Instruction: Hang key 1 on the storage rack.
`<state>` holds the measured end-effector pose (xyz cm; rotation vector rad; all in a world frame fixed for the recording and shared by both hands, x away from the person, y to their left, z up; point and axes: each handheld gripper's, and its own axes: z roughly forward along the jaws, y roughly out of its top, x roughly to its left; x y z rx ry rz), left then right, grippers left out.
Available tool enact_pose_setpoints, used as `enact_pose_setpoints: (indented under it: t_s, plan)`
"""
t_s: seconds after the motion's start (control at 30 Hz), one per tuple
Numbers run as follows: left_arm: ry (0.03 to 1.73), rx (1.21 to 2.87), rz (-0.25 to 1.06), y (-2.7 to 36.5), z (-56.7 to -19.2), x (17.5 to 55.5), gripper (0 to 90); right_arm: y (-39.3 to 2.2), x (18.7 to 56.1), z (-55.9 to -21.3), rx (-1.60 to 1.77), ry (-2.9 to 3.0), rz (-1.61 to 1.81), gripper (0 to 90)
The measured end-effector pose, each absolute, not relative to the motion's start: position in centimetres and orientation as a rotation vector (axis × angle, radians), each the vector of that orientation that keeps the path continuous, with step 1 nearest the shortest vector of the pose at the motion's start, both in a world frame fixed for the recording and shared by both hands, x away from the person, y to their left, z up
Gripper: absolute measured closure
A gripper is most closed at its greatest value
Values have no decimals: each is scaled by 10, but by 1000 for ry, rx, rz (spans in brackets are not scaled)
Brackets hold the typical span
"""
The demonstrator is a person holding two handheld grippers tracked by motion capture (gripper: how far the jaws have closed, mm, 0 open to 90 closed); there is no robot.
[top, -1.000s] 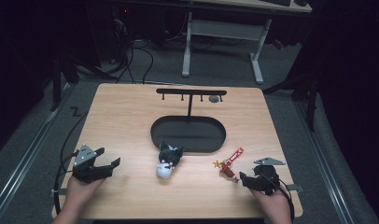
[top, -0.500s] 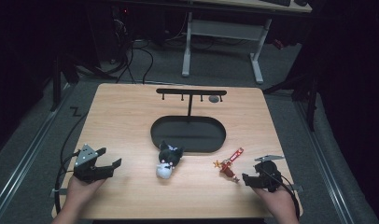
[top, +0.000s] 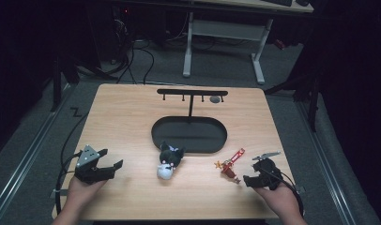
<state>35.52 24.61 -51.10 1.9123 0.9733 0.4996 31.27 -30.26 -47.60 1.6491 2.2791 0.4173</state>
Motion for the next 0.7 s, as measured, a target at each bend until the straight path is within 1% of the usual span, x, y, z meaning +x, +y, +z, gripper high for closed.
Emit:
enact_pose_setpoints:
  t_s: [0.37,0.7]
  plan:
    - [968,1916,503,250,-511,352,206,-287,318,-467,1563,2399,261,293]
    - [986,1906,507,260,-510,347,205,-260,325,-465,1453,2531,175,286]
